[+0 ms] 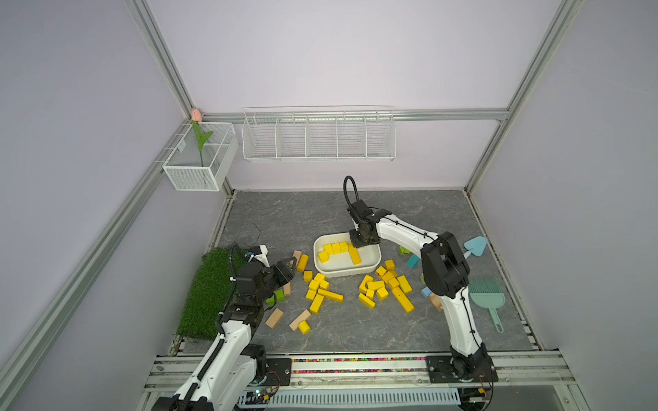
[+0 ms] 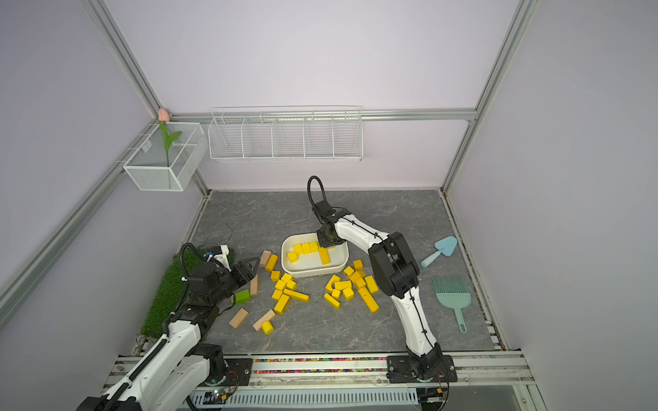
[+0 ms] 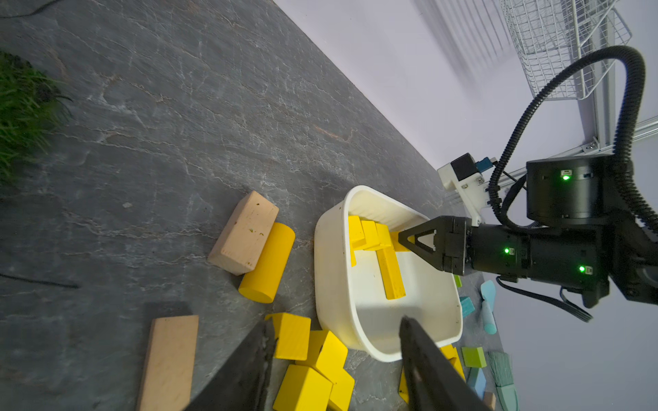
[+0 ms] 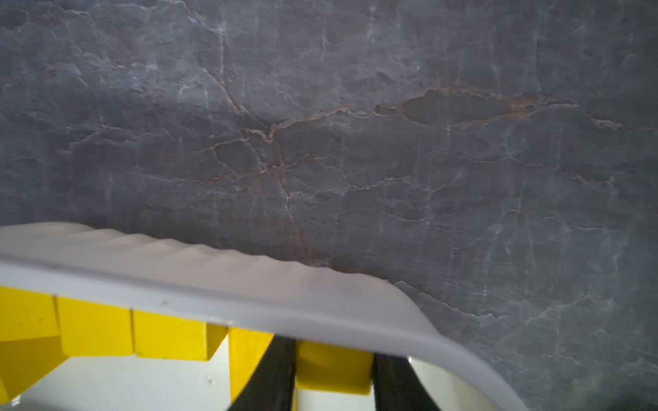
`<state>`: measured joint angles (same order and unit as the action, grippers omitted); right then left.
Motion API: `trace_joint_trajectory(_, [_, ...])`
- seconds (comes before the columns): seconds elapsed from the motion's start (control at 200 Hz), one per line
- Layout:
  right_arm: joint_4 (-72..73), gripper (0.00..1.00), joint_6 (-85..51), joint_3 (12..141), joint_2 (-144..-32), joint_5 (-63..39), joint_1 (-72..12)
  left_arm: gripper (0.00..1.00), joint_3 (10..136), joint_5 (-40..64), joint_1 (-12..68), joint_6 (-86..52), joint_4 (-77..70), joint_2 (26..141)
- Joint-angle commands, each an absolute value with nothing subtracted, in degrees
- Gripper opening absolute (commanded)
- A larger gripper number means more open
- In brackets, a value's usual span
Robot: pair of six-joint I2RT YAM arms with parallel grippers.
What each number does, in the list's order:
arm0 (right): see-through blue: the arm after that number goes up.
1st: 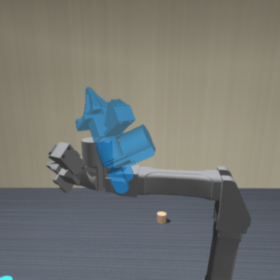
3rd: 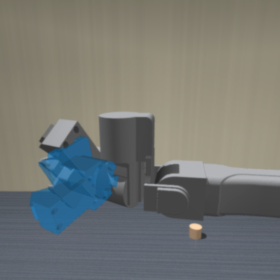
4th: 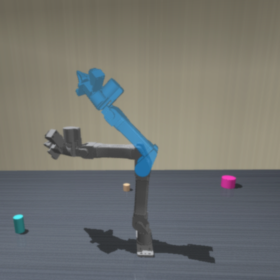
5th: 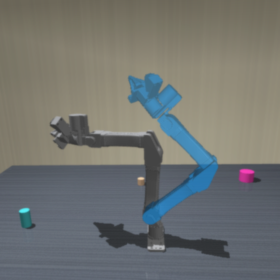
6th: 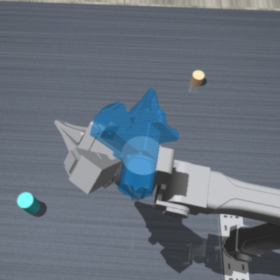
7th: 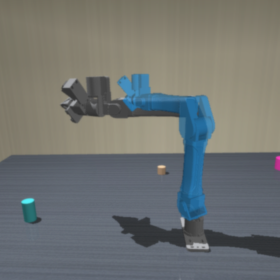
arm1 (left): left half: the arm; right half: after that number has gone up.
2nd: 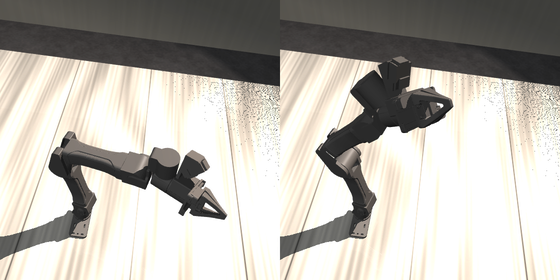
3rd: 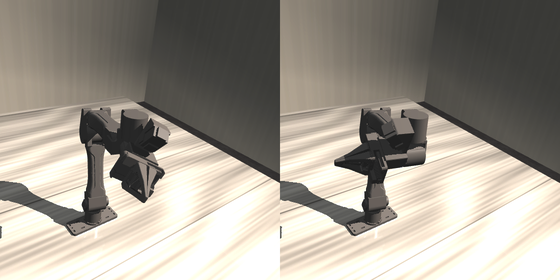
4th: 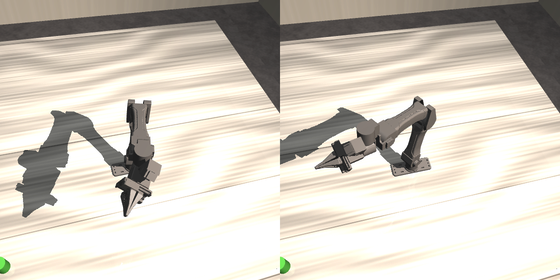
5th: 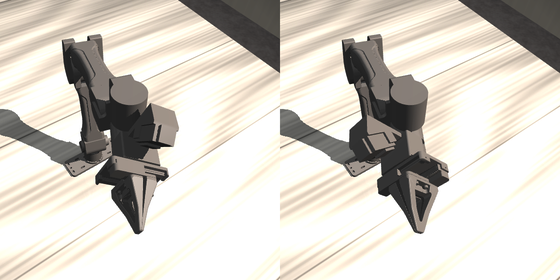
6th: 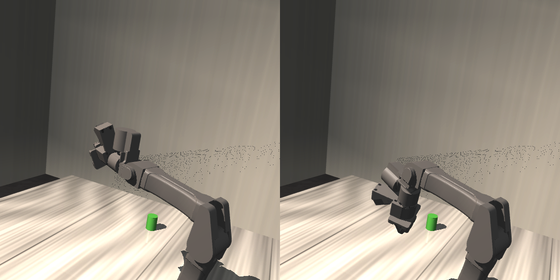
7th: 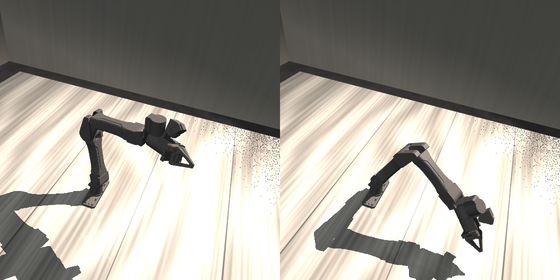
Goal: Pick out the yellow building blocks
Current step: Place the building block in the storage box.
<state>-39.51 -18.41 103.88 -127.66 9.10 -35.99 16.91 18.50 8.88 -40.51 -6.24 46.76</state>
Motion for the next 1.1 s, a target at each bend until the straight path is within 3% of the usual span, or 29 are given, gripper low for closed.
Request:
trace_joint_trajectory(0.0, [-38.5, 0.29, -18.8, 105.3, -128.8, 8.2, -35.5, 0.58, 16.2, 19.4, 8.4, -41.4, -7.6, 46.9])
trace_joint_trajectory(0.635, [-37.0, 0.33, -21.9, 105.2, -129.0, 1.7, -34.2, 0.58, 16.0, 19.7, 8.0, -41.5, -7.7, 46.8])
trace_joint_trajectory(0.84, [-36.9, 0.45, -21.3, 104.9, -127.6, 0.8, -34.1, 0.58, 16.1, 19.6, 7.9, -41.5, -7.5, 46.8])
trace_joint_trajectory(1.095, [-37.3, 0.46, -20.5, 102.6, -121.7, 0.9, -34.1, 0.58, 16.2, 19.4, 7.8, -41.7, -7.3, 47.1])
